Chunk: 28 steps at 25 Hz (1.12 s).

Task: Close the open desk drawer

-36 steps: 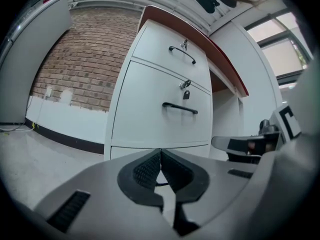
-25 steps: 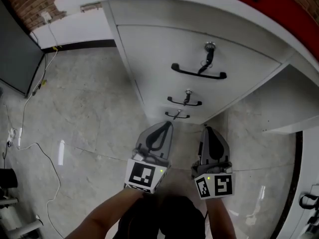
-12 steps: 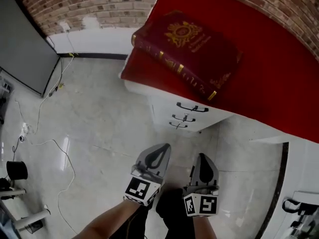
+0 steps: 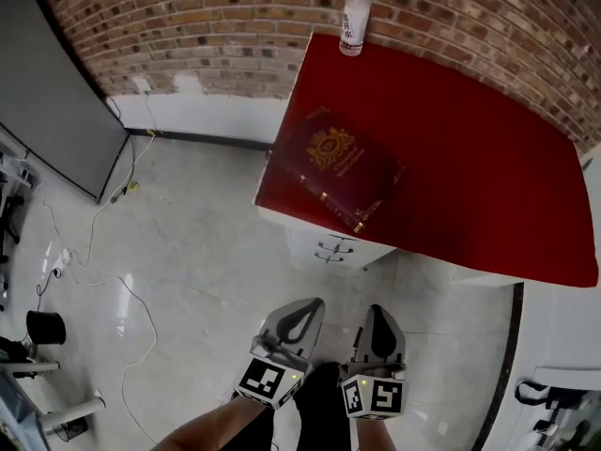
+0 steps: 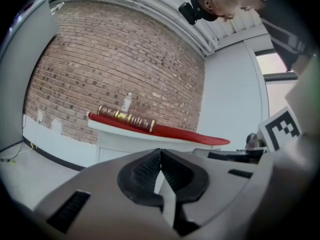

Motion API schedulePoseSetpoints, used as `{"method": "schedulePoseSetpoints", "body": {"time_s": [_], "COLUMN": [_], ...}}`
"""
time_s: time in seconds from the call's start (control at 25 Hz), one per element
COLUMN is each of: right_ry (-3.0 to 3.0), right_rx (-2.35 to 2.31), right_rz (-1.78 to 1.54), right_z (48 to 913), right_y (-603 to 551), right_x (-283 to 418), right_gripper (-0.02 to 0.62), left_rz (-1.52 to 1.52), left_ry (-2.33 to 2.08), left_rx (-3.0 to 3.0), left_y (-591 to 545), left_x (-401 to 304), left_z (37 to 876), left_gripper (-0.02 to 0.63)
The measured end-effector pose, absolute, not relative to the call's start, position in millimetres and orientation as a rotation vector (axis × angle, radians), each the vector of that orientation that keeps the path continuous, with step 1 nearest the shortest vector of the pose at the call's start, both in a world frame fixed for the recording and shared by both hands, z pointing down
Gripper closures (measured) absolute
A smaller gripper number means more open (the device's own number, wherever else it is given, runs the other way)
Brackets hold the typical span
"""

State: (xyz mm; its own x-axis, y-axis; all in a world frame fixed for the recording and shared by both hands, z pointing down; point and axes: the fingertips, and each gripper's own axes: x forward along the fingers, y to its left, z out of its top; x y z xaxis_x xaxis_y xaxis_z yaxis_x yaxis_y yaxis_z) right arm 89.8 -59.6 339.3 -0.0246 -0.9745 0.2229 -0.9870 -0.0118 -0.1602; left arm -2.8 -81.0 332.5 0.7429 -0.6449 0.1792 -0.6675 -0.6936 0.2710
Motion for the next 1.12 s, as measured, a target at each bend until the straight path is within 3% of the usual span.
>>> {"method": "schedulePoseSetpoints", "body": {"time_s": [0.44,1.12], "right_ry": [-2.177,-2.161], "right_rx": [2.147,2.119], "right_rz": [0.346,0.329], "right_z": [233.1,143.6], "right_y": [-32.8,23.2], "right_x": [92.3,63.5], "right_gripper": [0.588,0.589], "left_rz": [0.065,0.045], "left_ry": [-0.978,-0.937], "left_rx": [2.682,2.695], "left_y": [-54.8,-12.2], "left_x": [-5.8,-5.9], "left_z": [219.9,129.7], "left_gripper": [0.597,0.597]}}
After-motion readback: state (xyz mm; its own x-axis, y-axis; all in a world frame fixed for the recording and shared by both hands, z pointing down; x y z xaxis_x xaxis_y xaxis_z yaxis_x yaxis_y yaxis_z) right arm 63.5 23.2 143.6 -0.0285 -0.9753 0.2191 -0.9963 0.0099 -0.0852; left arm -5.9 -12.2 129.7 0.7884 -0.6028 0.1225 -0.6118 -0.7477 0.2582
